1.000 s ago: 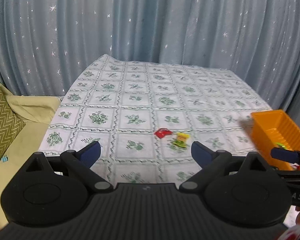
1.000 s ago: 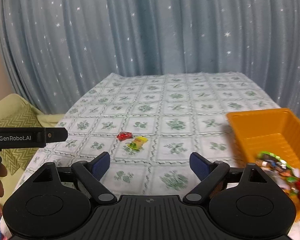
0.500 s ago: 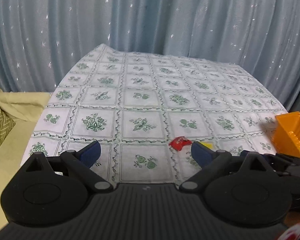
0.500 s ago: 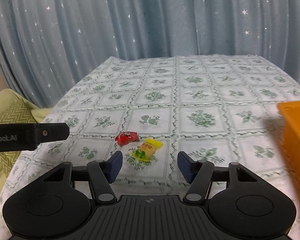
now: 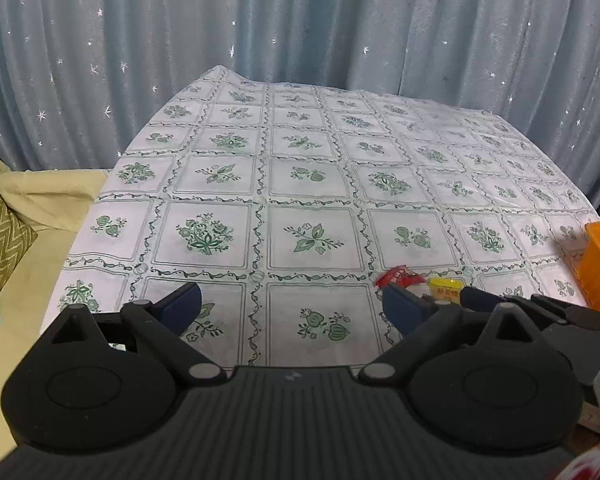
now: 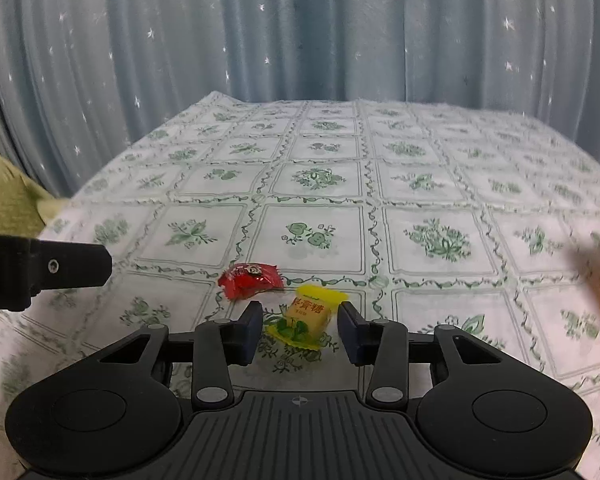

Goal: Organize snacks
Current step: 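Grasp the yellow candy packet with the right tool while the left tool grasps the red candy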

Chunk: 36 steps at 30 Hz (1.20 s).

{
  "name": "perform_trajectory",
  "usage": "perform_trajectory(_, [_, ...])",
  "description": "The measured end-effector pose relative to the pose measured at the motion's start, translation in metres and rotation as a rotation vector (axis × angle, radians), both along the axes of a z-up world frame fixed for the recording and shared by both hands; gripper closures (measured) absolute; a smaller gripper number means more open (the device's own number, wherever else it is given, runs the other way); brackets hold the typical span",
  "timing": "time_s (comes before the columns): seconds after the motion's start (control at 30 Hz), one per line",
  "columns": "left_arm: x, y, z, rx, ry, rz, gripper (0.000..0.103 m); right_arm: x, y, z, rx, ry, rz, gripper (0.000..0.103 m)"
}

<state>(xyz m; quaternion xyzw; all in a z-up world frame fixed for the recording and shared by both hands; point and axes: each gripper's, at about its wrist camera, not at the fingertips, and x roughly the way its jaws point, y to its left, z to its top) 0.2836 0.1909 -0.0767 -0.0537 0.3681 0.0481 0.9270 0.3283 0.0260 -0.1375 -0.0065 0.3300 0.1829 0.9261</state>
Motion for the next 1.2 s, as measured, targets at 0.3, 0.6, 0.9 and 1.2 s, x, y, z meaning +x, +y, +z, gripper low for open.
perform_trajectory(0.3, [0.014, -0.017, -0.014, 0.041, 0.013, -0.089, 0.009, 0.000, -0.025, 0.006, -0.014, -0.022, -0.003, 0.081])
perform_trajectory(0.6, [0.036, -0.051, -0.033, 0.108, -0.001, -0.268, 0.028, -0.013, -0.085, 0.022, 0.051, -0.004, -0.085, 0.081])
perform_trajectory(0.9, [0.060, -0.069, -0.049, 0.116, 0.000, -0.319, 0.056, -0.019, -0.107, 0.019, 0.069, 0.009, -0.109, 0.081])
perform_trajectory(1.2, [0.064, -0.075, -0.049, 0.077, 0.024, -0.304, 0.086, -0.018, -0.116, 0.014, 0.080, 0.020, -0.125, 0.081])
